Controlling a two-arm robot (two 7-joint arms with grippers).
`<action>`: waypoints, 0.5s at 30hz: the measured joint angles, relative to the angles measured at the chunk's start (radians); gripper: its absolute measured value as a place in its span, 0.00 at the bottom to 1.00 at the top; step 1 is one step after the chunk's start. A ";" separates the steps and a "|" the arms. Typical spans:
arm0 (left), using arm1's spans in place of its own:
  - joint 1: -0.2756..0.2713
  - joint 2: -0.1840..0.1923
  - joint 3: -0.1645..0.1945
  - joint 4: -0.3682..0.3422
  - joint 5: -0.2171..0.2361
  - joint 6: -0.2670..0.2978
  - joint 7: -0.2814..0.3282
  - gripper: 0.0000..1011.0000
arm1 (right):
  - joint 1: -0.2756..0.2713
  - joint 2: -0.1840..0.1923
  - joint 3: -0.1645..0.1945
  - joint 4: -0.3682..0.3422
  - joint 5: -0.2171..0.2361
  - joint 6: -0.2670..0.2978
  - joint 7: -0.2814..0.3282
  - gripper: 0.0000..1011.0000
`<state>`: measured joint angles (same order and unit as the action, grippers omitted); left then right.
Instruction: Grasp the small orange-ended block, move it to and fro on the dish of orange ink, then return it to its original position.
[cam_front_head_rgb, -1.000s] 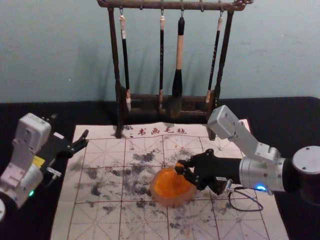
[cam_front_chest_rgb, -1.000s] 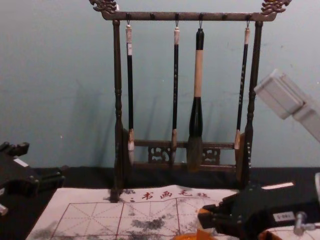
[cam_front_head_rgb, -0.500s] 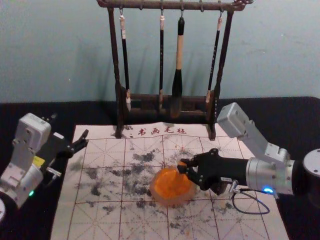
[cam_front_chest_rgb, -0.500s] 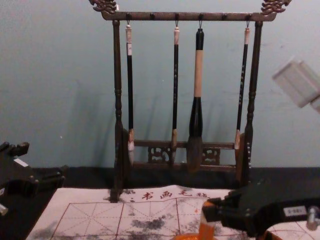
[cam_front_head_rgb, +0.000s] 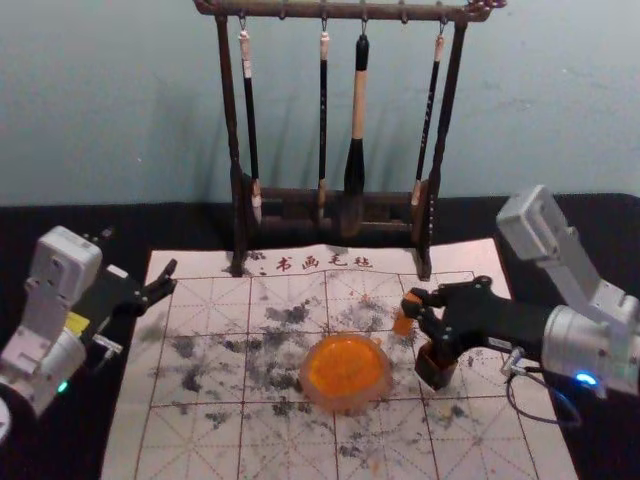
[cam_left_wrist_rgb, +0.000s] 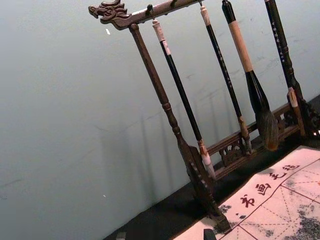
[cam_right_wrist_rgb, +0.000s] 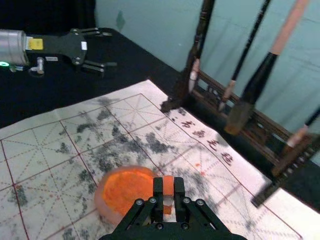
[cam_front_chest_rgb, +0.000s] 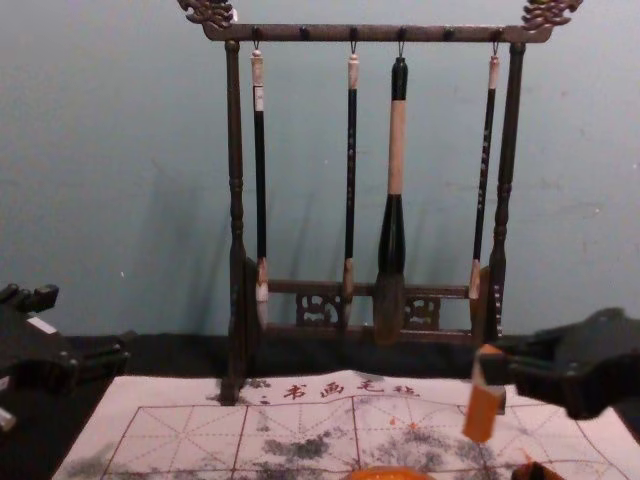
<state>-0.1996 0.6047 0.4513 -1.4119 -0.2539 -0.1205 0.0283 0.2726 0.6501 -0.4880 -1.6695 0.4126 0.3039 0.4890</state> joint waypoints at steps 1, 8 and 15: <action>0.000 0.000 0.000 0.000 0.000 0.000 0.000 0.99 | -0.008 0.004 0.006 -0.007 0.001 0.001 -0.005 0.07; 0.000 0.000 0.000 0.000 0.000 0.000 0.000 0.99 | -0.071 0.030 0.058 -0.048 0.013 0.012 -0.043 0.07; 0.000 0.000 0.000 0.000 0.000 0.000 0.000 0.99 | -0.112 0.047 0.090 -0.065 0.017 0.021 -0.054 0.07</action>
<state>-0.1995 0.6047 0.4514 -1.4119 -0.2539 -0.1205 0.0282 0.1608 0.6974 -0.3978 -1.7341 0.4292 0.3252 0.4347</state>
